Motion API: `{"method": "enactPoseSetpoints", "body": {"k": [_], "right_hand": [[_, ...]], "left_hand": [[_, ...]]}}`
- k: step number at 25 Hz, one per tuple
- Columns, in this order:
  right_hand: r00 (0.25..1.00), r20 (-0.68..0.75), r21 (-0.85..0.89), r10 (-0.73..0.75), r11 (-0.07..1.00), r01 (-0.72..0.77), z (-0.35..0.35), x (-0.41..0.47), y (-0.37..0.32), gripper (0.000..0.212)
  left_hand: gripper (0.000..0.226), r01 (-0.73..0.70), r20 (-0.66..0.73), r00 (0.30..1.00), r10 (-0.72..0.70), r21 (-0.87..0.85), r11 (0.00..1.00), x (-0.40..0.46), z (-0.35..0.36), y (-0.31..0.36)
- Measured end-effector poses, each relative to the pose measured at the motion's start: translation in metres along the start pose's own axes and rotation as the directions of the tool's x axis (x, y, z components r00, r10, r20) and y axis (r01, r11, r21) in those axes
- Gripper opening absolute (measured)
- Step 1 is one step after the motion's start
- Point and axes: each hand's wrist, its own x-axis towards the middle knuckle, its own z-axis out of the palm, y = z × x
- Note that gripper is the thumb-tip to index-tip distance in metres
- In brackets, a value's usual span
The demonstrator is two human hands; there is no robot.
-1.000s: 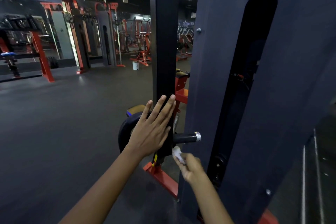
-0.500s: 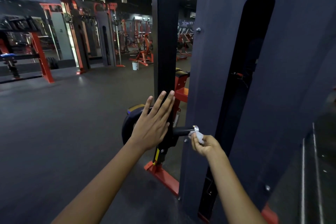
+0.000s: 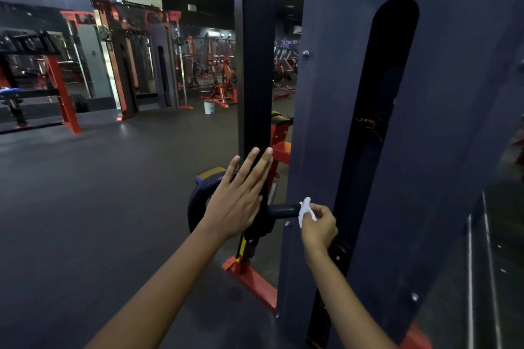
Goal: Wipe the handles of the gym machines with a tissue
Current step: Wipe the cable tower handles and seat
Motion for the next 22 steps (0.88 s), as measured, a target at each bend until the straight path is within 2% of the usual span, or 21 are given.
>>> {"method": "enactPoseSetpoints", "body": {"k": [2,4,8,11,13,15,17,22], "right_hand": [[0.977,0.092,-0.125,-0.191,0.971,0.202,0.008,-0.011,0.003,0.004],[0.936,0.166,-0.163,-0.312,0.927,0.338,0.014,-0.02,0.01,0.006],[0.887,0.267,-0.083,-0.376,0.908,0.41,0.014,-0.038,0.009,0.014],[0.856,0.178,-0.019,-0.485,0.868,0.496,0.004,-0.047,-0.004,0.016],[0.779,0.125,0.003,-0.615,0.785,0.619,0.001,-0.057,-0.018,0.012],[0.672,0.169,0.054,-0.721,0.688,0.724,0.004,-0.069,-0.033,0.003],[0.575,0.228,0.132,-0.786,0.61,0.782,0.015,-0.083,-0.047,0.004],[0.422,0.385,0.235,-0.821,0.53,0.815,0.076,-0.115,-0.082,0.002]], "left_hand": [[0.077,-0.007,-0.001,1.0,0.008,0.009,1.0,-0.001,-0.003,0.0],[0.077,-0.007,0.005,1.0,0.007,0.005,1.0,-0.002,-0.004,0.001],[0.078,0.015,0.035,0.999,-0.014,-0.028,0.999,-0.006,-0.007,0.001],[0.08,0.09,0.059,0.995,-0.086,-0.071,0.993,-0.014,-0.014,-0.006],[0.081,0.185,0.064,0.982,-0.177,-0.156,0.97,-0.02,-0.018,-0.019],[0.08,0.301,0.091,0.954,-0.287,-0.269,0.915,-0.03,-0.02,-0.037],[0.076,0.419,0.12,0.906,-0.406,-0.382,0.824,-0.045,-0.021,-0.057],[0.061,0.653,0.186,0.721,-0.667,-0.503,0.565,-0.099,-0.024,-0.108]]}}
